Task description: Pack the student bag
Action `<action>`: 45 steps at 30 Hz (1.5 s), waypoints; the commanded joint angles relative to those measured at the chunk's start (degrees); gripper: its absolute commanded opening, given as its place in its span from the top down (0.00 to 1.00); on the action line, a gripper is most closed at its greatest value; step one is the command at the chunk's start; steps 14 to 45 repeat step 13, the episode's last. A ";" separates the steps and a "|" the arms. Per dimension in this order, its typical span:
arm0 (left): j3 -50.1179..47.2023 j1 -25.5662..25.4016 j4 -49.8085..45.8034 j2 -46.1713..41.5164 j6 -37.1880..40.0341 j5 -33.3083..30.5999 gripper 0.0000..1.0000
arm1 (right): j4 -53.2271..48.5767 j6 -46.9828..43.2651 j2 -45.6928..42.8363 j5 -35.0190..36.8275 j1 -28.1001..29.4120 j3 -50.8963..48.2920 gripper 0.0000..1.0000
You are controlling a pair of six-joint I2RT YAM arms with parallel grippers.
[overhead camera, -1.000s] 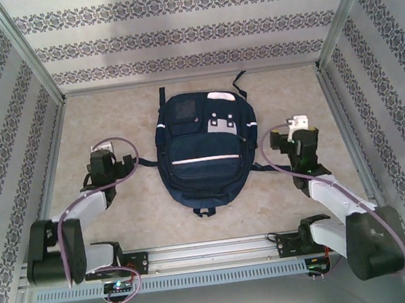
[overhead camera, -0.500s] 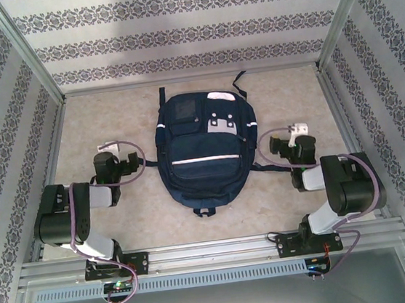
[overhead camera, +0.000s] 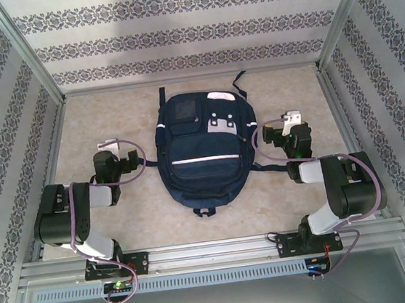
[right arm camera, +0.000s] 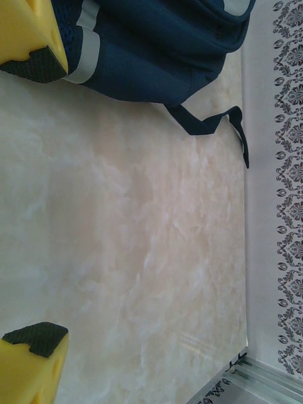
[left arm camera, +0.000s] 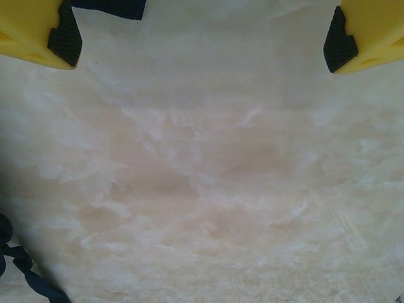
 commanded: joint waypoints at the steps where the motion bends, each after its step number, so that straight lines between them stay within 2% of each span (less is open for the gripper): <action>1: 0.68 -0.53 2.80 -0.32 1.00 0.69 0.01 | 0.21 -0.93 -0.71 -0.24 0.21 -0.33 0.02; 45: 0.94 -0.51 2.33 -0.42 1.35 1.63 0.01 | 0.21 -1.02 -0.76 -0.21 0.24 -0.33 0.02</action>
